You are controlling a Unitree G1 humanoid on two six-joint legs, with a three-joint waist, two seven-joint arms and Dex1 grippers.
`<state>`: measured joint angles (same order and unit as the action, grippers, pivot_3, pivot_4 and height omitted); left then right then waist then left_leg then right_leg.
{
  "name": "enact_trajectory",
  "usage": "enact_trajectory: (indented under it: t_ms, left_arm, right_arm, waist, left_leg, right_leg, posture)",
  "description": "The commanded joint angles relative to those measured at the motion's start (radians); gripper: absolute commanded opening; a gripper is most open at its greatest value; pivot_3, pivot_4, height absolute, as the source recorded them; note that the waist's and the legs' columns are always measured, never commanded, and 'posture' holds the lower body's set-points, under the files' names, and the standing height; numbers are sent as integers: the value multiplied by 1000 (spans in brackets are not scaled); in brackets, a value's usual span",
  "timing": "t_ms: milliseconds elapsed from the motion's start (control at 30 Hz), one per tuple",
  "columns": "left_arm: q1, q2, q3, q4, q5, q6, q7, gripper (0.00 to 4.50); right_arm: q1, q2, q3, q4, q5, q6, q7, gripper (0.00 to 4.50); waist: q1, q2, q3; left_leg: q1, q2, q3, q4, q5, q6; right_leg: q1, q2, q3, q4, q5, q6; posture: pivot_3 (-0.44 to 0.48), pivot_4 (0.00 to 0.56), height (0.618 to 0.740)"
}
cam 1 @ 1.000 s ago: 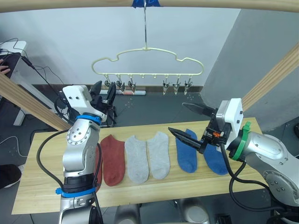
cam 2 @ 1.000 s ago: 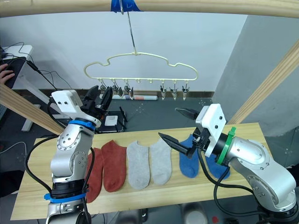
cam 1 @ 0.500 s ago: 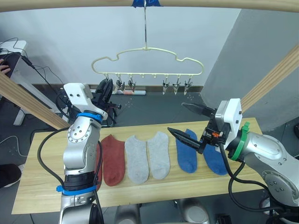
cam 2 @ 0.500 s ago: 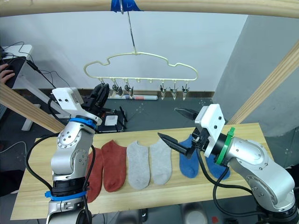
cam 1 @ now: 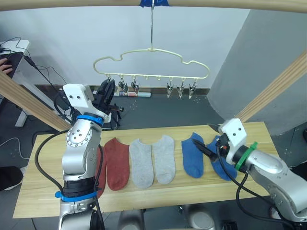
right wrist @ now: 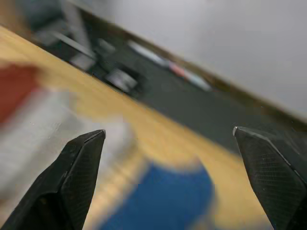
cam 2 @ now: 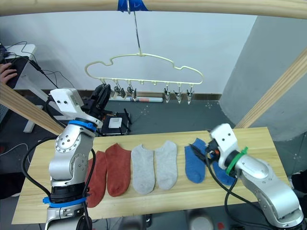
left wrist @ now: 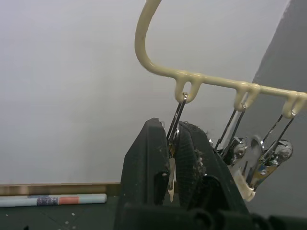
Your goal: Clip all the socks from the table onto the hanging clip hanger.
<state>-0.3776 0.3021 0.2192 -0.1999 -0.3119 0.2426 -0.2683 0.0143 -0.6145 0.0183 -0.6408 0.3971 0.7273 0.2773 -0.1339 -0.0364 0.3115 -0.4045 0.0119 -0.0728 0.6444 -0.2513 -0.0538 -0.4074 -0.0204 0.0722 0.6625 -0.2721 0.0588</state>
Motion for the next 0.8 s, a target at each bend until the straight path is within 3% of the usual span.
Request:
enact_trajectory:
  t_ms: [33, 167, 400, 567, 667, 800]
  left_arm:
    - [6, 11, -17, -64, -5, 11, -12, 144]
    - [7, 15, -23, -76, -8, 25, -15, 144]
    - [-3, 20, -26, -85, -16, 47, -24, 144]
    - [-6, 29, -19, -93, -20, 61, -36, 144]
    - [-6, 39, -12, -98, -27, 70, -44, 144]
    - [-7, 48, -5, -100, -34, 79, -48, 144]
  right_arm:
    - [23, 60, -25, 93, -107, -68, -89, 4500]
    - [16, 147, -21, 279, -199, -160, -150, 4500]
    - [-112, 325, -83, 661, -247, -337, -239, 4500]
    - [-150, 379, -130, 742, -232, -293, -239, 4500]
    - [-139, 404, -144, 735, -234, -260, -239, 3874]
    - [-104, 423, -127, 695, -264, -244, -247, 2455]
  waist:
    - [-2, 1, 4]
    - [-4, 2, 15]
    - [-5, 5, 21]
    - [-4, 6, 23]
    - [-3, 6, 23]
    - [0, 6, 22]
  left_leg:
    - [0, 0, 0, 0, 0, 0]
    - [1, 0, 0, 0, 0, 0]
    - [1, 0, 1, -1, 0, 0]
    - [1, 0, 0, -1, 0, 0]
    - [1, 0, 0, -1, 0, 0]
    - [1, 1, 0, -1, 0, 0]
  right_leg:
    - [0, 0, 0, 0, 0, 0]
    - [0, 2, 0, 1, -2, 3]
    - [0, 2, 1, 1, 0, 0]
    - [0, 1, 0, 1, 0, 0]
    - [0, 1, 0, 1, 0, 0]
    - [0, 0, 0, 1, 0, 0]
  posture:
    - [-229, 356, 740]
    - [-228, 360, 740]
    - [-209, 367, 740]
    - [-189, 364, 740]
    - [-183, 360, 740]
    - [-178, 353, 740]
